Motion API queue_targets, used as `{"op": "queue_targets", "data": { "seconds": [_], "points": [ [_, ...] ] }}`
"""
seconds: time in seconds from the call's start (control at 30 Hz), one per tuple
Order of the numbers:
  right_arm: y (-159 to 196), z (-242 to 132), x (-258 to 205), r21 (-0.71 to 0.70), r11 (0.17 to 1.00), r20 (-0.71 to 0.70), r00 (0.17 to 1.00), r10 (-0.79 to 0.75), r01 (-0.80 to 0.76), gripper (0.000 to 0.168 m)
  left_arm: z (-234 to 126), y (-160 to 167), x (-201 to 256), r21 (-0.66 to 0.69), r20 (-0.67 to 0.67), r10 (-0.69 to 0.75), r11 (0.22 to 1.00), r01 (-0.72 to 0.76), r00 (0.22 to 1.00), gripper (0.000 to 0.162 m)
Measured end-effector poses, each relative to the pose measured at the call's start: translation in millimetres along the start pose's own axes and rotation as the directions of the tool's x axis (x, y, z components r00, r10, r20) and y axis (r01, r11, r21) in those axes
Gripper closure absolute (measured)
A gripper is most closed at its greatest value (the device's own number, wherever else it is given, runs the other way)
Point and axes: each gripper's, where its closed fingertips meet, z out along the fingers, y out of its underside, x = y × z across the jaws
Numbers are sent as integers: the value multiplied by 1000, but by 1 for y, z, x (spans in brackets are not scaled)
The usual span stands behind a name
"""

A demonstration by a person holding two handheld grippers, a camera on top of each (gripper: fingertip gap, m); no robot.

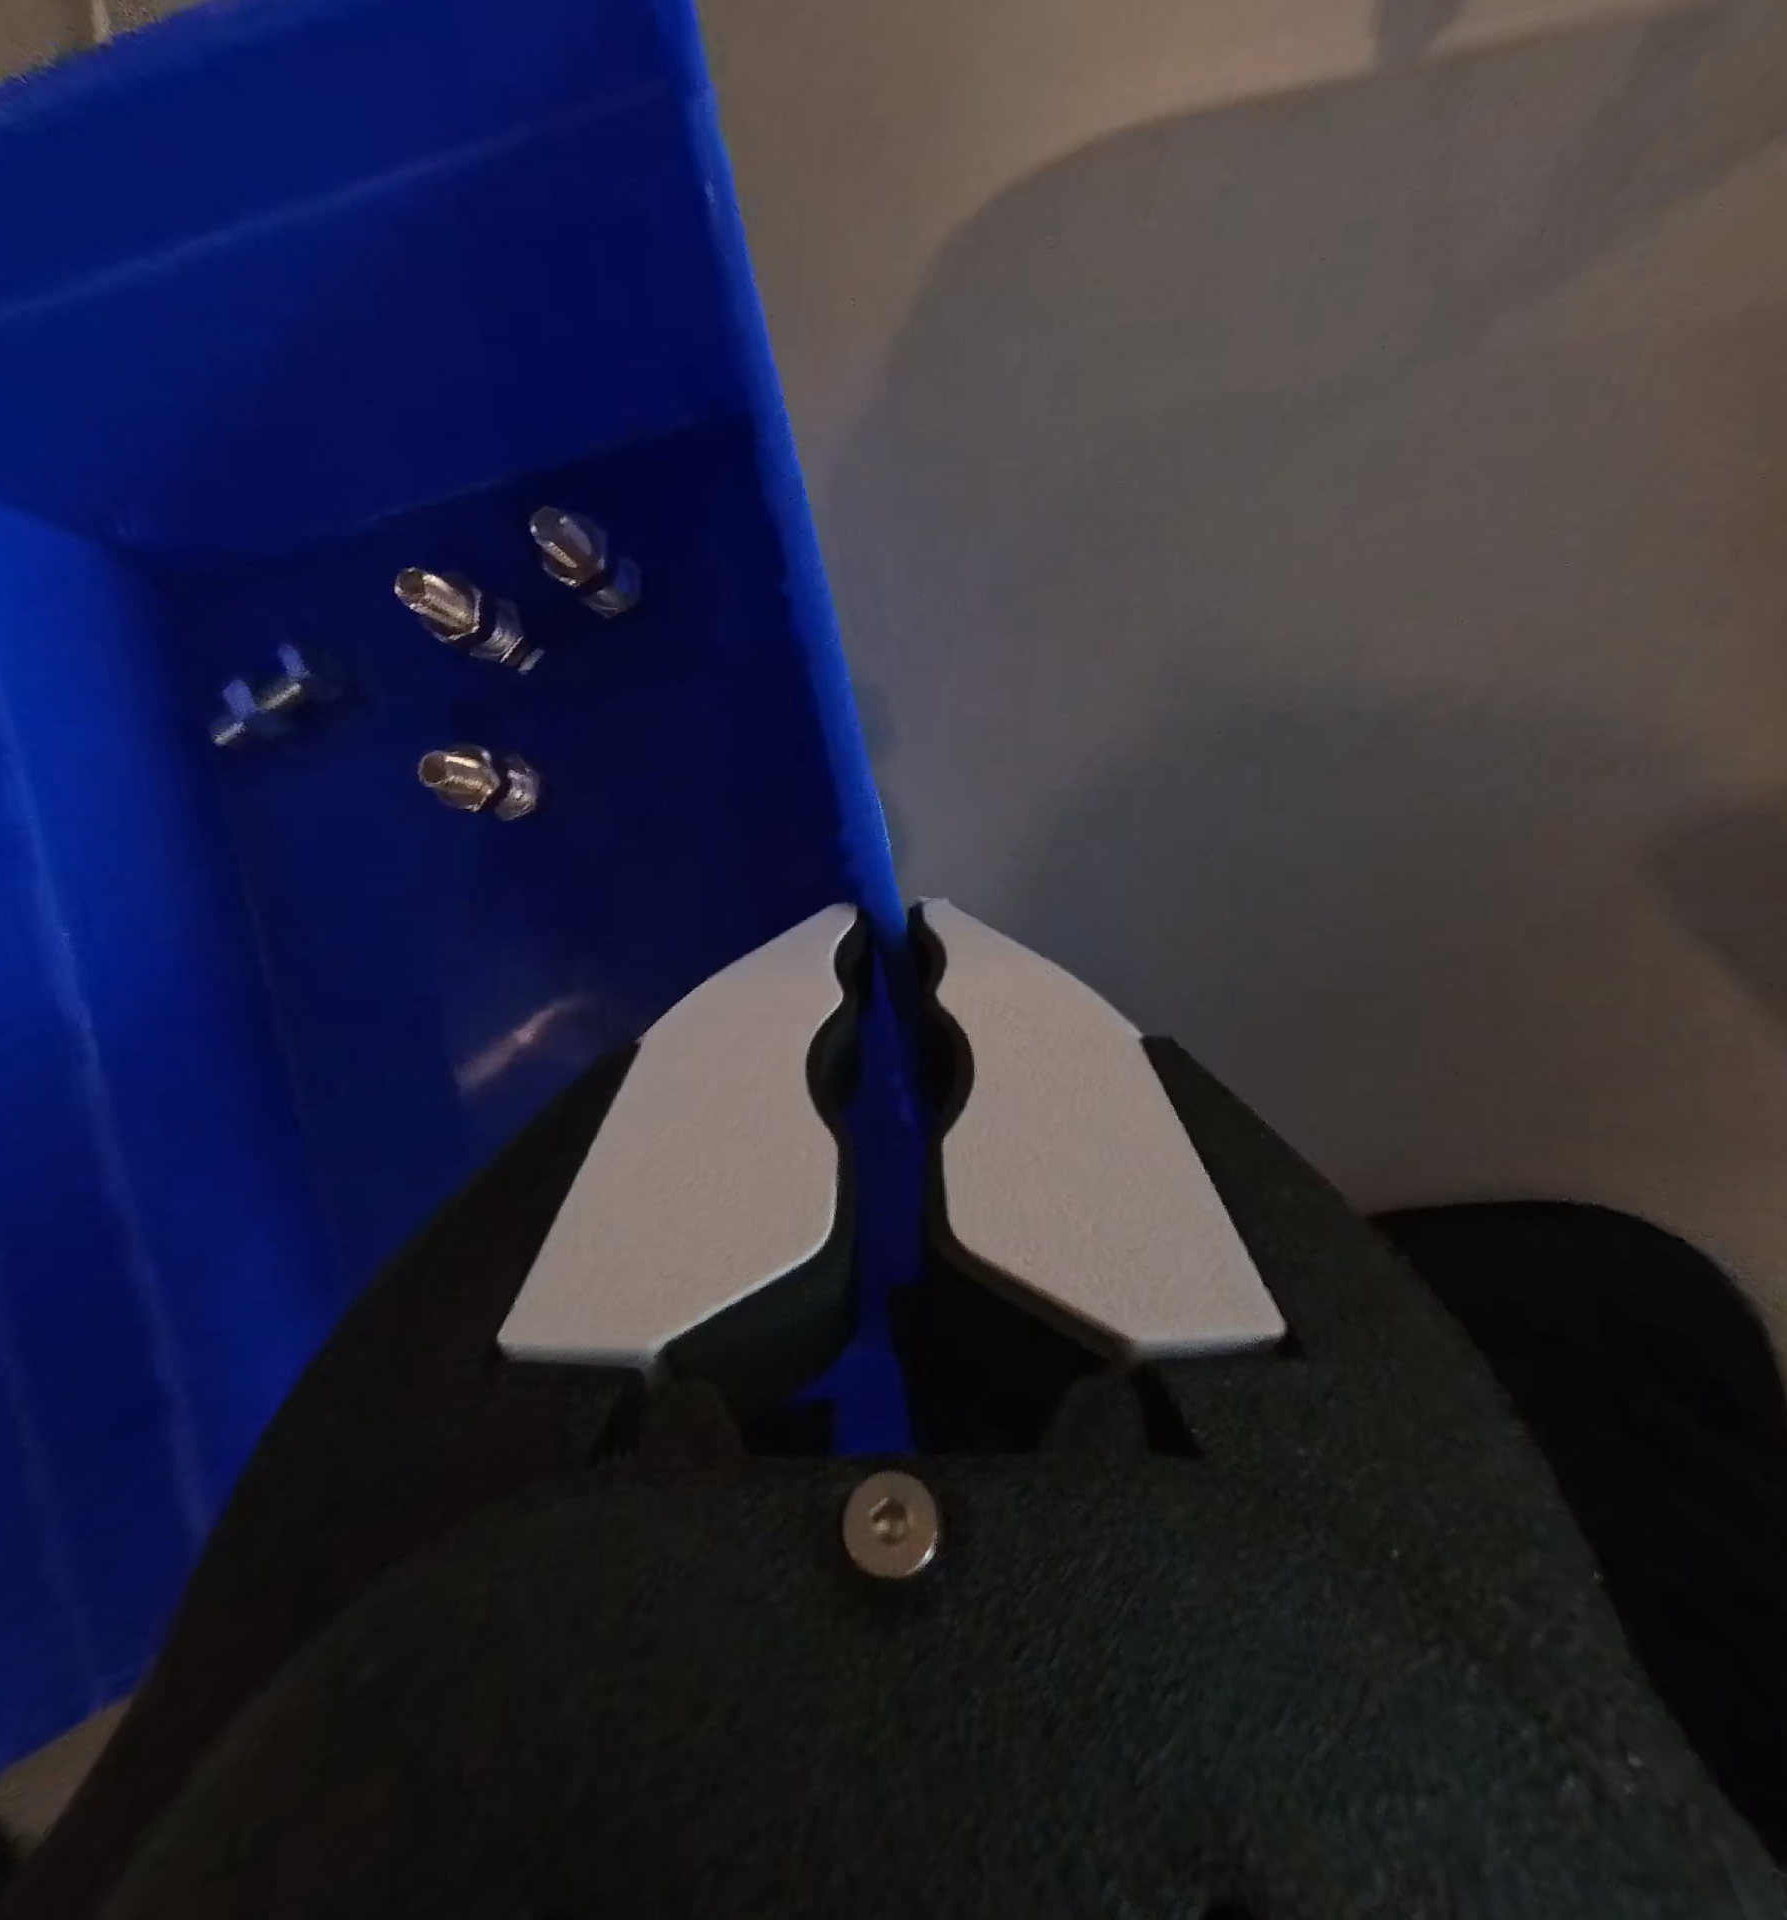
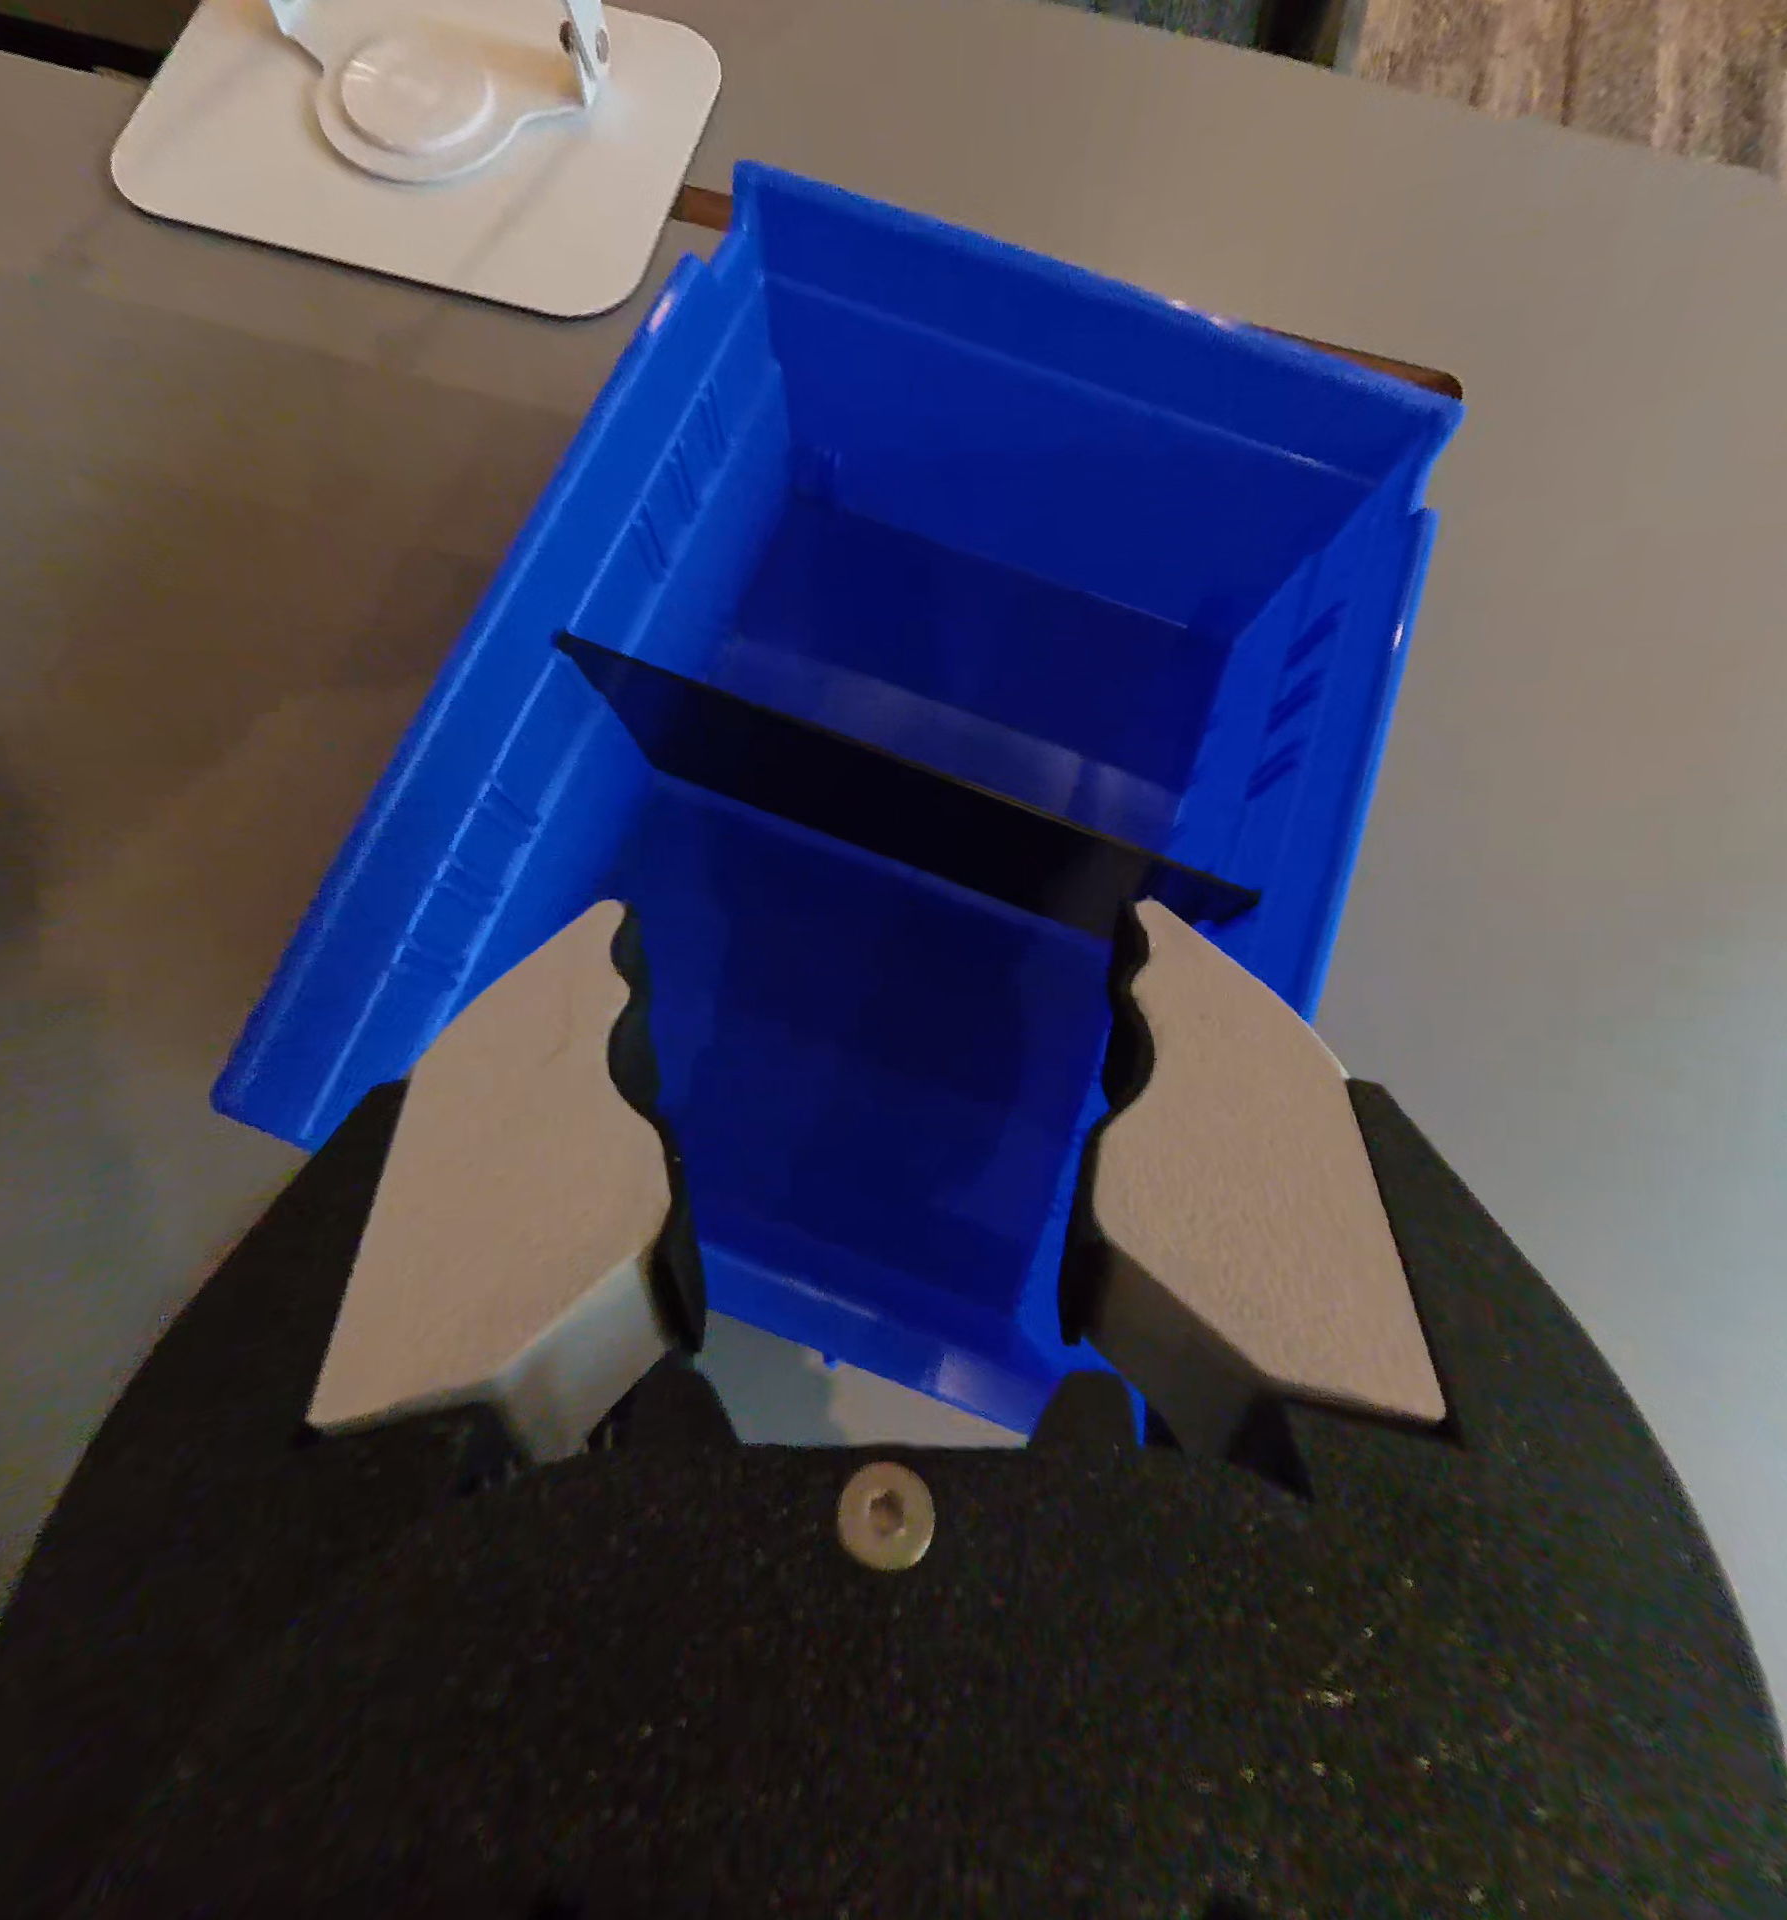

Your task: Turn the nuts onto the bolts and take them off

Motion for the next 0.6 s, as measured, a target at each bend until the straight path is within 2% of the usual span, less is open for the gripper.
{"op": "queue_targets", "data": {
  "seconds": [0.17,0.3,0.4,0.47,0.5,0.6],
  "points": [
    [12,2,23,-33,999,-72,997,15,-18,90,4,-11,19,3,-8,-24,1000,24,1000,153],
    [17,8,55,-58,996,-115,992,57,-64,102,5,-14,26,-20,0,13,1000,-13,1000,153],
    [35,26,74,-208,970,-100,989,110,-129,100,4,-14,30,-8,-33,25,1000,-25,999,154],
    [47,38,71,-291,949,-56,992,112,-123,107,4,-13,33,-2,-45,45,999,-45,998,154],
    [49,41,74,-295,949,-78,993,93,-112,112,3,-13,34,2,-47,51,999,-51,998,154],
    [53,42,88,-303,945,-159,985,74,-120,142,4,-15,36,13,-65,31,999,-31,997,153]
  ]
}}
